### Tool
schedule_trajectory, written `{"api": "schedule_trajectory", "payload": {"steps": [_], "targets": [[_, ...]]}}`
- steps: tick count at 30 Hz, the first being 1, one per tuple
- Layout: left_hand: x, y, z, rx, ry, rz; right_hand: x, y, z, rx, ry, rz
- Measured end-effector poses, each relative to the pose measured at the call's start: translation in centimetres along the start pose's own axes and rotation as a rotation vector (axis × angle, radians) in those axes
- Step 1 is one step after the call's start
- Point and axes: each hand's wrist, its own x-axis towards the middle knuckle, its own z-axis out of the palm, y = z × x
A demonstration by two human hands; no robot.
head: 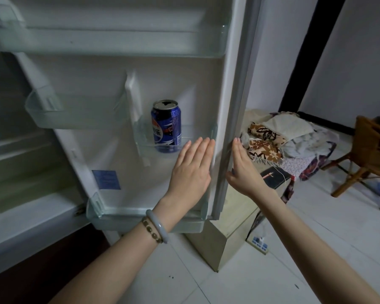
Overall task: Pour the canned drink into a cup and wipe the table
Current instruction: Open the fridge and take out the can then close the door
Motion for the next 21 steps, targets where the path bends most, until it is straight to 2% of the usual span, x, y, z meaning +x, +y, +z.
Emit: {"api": "schedule_trajectory", "payload": {"steps": [7,16,21], "targets": [[1.2,-0.1,0.9,0.017,-0.057,-0.013,1.7,0.5,0.7,0.01,-0.034,0.042],[1.0,-0.1,1.2,0.022,-0.048,-0.001,1.5,0.7,0.9,-0.022,-0.014,0.031],[0.7,-0.6,0.5,-0.062,-0.031,0.044,1.3,0.6,-0.1,-0.059,-0.038,0.0]]}}
